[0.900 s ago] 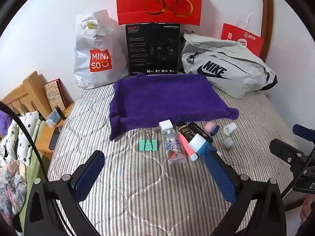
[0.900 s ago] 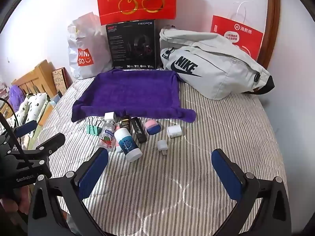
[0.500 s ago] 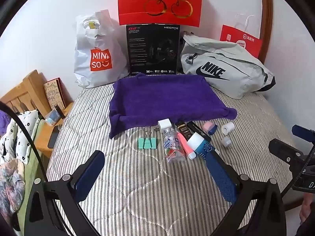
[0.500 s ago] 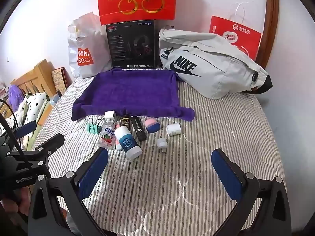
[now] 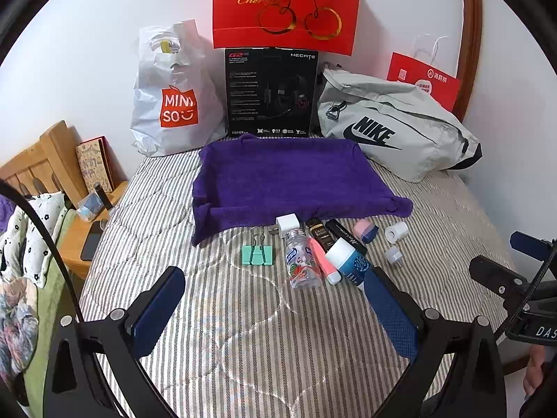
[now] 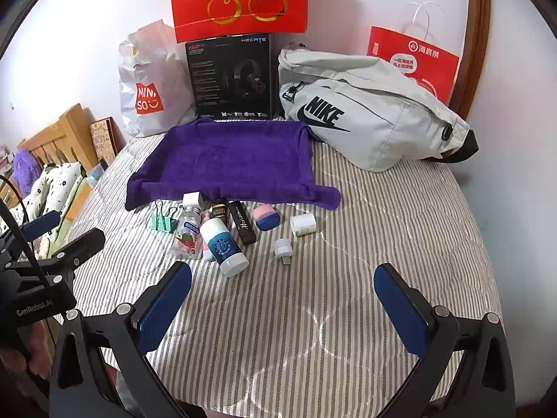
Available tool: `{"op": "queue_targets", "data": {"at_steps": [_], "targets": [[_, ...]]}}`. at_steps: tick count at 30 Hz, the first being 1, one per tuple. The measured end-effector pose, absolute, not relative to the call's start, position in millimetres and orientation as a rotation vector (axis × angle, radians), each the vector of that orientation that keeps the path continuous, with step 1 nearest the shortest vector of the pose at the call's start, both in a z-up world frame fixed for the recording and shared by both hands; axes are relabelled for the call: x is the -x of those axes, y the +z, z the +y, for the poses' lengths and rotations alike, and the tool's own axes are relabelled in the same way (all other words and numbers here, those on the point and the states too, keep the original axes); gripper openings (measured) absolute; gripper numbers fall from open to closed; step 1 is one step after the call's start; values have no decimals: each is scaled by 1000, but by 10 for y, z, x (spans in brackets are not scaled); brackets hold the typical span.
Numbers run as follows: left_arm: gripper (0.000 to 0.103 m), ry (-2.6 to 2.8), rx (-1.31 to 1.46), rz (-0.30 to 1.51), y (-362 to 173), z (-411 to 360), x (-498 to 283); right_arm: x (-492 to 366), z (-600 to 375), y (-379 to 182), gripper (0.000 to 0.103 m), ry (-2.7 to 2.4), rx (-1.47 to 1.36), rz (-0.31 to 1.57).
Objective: Organize rigid objects
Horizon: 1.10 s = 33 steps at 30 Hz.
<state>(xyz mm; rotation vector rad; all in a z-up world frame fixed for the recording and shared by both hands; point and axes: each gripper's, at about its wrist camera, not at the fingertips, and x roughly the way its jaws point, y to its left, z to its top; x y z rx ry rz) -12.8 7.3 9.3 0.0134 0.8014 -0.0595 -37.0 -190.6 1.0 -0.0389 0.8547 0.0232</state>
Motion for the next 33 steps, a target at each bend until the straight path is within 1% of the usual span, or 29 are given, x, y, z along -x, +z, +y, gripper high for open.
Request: {"op": "queue_targets", "data": {"at_steps": [33], "targets": [[103,-59,-15,806,57,93,146,428,-1887,30,103,28,48,858]]}}
